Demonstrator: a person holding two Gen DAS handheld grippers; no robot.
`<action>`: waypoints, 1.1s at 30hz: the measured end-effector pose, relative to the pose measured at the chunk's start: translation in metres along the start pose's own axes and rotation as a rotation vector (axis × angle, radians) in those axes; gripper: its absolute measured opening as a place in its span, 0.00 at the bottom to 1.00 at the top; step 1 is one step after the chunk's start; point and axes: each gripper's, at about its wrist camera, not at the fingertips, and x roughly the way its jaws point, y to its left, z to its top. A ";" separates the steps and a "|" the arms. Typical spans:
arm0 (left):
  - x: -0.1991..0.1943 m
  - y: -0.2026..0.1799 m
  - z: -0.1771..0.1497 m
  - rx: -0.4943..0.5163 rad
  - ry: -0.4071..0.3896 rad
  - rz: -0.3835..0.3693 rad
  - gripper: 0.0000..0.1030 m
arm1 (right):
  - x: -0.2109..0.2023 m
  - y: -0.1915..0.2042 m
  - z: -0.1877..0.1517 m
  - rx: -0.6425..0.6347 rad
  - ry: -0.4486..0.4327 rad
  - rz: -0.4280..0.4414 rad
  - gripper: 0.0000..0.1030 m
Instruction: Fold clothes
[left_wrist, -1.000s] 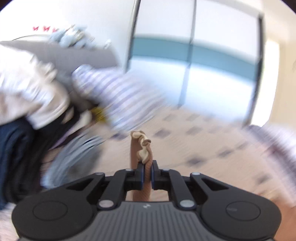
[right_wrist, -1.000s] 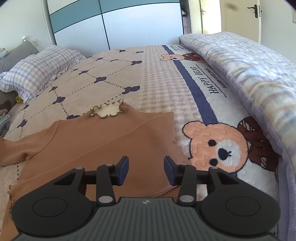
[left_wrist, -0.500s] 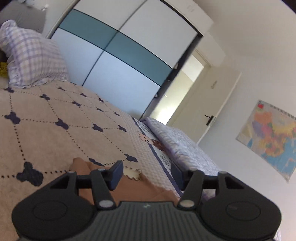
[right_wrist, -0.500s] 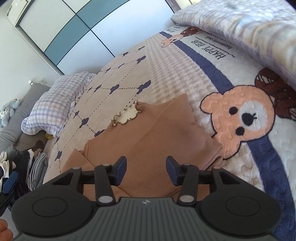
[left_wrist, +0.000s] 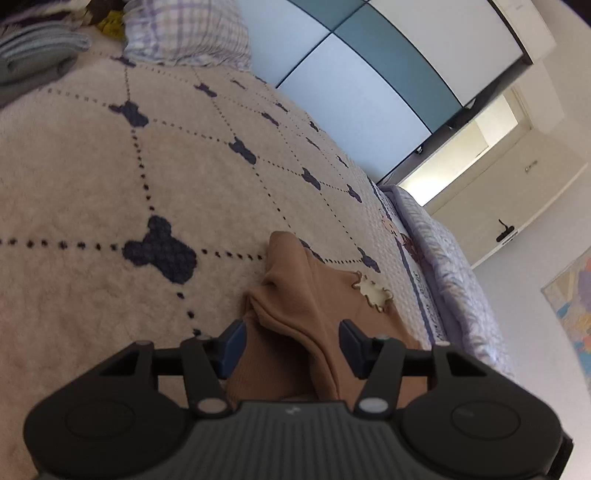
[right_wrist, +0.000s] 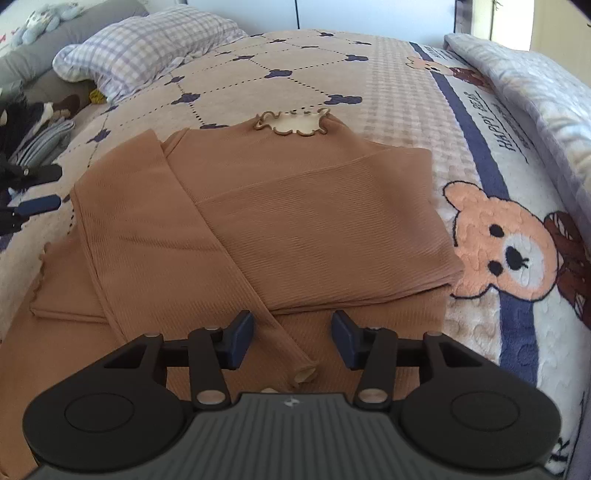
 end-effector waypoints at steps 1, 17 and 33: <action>0.002 -0.001 -0.001 -0.009 0.010 -0.011 0.54 | 0.000 -0.001 0.001 0.004 0.000 0.019 0.19; 0.045 0.008 -0.002 -0.165 0.047 -0.058 0.54 | -0.061 -0.044 0.019 0.276 -0.270 -0.031 0.03; 0.051 0.016 -0.001 -0.202 0.029 -0.021 0.40 | -0.036 -0.070 0.012 0.380 -0.232 -0.127 0.06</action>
